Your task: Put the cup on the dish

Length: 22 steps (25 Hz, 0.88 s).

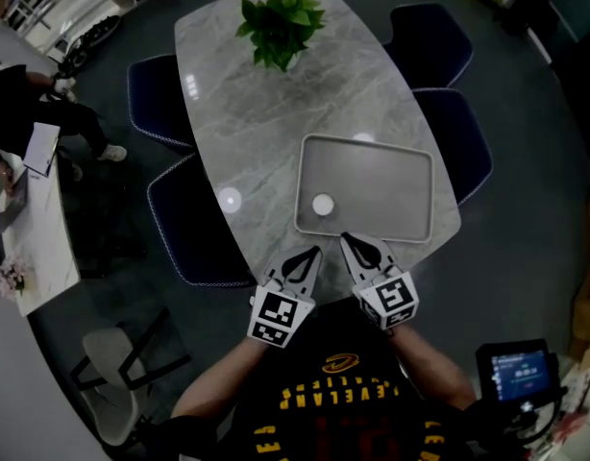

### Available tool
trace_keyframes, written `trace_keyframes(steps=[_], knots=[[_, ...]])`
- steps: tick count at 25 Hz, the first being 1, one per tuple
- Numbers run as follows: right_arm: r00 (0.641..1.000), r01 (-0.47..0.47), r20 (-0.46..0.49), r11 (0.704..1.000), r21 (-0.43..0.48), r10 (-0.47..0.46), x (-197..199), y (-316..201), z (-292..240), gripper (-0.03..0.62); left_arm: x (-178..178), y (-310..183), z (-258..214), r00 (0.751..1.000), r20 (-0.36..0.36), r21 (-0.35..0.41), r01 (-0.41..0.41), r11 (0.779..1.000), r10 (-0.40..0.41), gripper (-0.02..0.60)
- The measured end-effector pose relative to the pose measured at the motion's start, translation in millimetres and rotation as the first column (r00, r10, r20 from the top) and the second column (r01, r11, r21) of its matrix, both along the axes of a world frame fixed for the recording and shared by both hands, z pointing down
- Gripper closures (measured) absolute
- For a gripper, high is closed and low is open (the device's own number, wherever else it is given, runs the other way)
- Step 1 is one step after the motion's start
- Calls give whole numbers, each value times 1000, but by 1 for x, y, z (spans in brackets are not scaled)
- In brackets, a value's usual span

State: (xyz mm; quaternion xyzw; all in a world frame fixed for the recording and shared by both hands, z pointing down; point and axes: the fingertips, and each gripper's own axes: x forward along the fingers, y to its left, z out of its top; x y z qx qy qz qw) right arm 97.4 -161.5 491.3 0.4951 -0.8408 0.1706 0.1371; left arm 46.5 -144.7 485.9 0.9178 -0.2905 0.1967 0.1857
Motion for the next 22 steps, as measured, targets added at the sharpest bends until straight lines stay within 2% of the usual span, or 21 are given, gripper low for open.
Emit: trace_keyframes(steps=[4,16,22], knots=[[1000,-20,-2,1000,7,20,2,1,0,588,-2,-6,-3,1000,-4,-12,20,1000,-20,580],[999,-42,-13,997,60,43,-16,28,-24,588,-13,14,-20,999,-35,24,-4,1000,5,580],[997,-66,-26,996,55,68,-21,36,-31,588,-22,20,-27,999,-47,41,-3,999,5,581]])
